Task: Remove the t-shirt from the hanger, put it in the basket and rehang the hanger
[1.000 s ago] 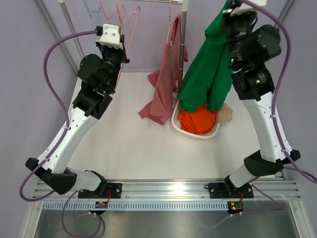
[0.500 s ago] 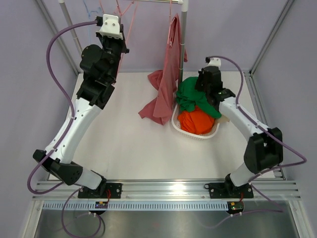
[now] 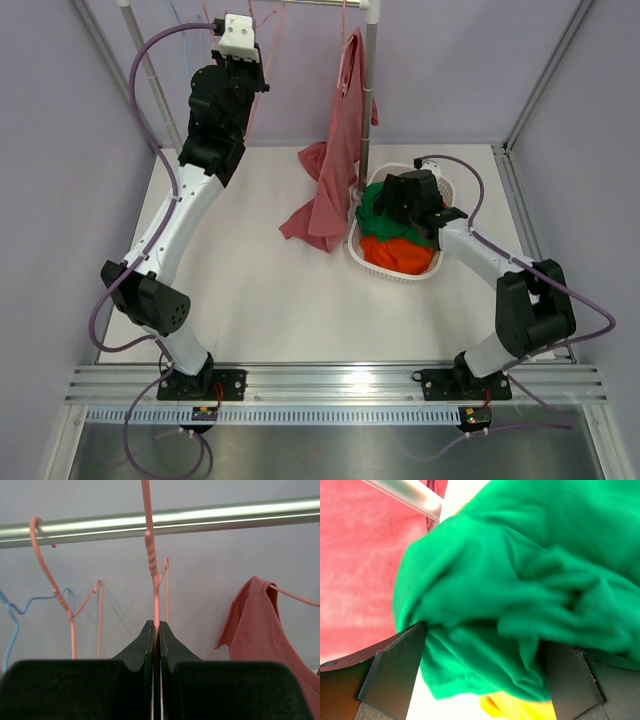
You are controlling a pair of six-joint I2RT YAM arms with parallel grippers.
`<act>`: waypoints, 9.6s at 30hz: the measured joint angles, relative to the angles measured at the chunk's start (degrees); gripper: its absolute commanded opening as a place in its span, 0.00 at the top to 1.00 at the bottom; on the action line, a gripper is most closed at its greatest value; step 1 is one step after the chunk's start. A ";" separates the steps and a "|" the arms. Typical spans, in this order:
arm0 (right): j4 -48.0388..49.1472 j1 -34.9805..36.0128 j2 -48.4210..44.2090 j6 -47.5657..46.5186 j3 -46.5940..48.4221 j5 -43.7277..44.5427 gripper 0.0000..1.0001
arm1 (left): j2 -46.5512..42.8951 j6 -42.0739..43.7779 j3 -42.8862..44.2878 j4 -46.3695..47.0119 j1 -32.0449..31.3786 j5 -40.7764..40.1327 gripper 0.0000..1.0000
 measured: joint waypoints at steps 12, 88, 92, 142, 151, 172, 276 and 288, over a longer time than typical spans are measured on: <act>-9.60 -0.07 -20.39 -6.93 0.79 9.51 0.01 | 6.14 -2.25 7.76 -1.36 2.29 1.68 1.00; -16.85 -0.07 -25.33 -14.34 14.95 0.55 0.01 | 17.81 -10.56 23.15 -11.32 -6.34 24.72 0.71; -16.83 -0.07 -25.33 -14.32 14.91 0.26 0.01 | 18.75 -10.01 23.15 -11.37 -6.49 24.63 0.73; -15.63 -0.07 -27.61 -14.60 11.63 -3.89 0.01 | -10.32 12.22 -2.97 6.25 -17.46 -16.90 1.00; -11.78 4.26 -33.18 -17.75 5.33 -12.33 0.00 | -18.49 9.16 -20.00 9.53 -23.71 -28.87 1.00; 3.21 23.89 -50.47 -14.95 -23.26 -14.36 0.01 | 2.60 -4.33 -12.26 -1.84 -32.54 -57.64 1.00; -1.95 10.34 11.23 -57.24 88.98 19.52 1.00 | -36.00 -6.69 -29.86 -14.29 -19.12 -17.92 1.00; 8.74 4.72 -5.70 -51.45 46.40 24.41 1.00 | -27.76 1.70 -24.76 -2.16 -18.84 -17.79 1.00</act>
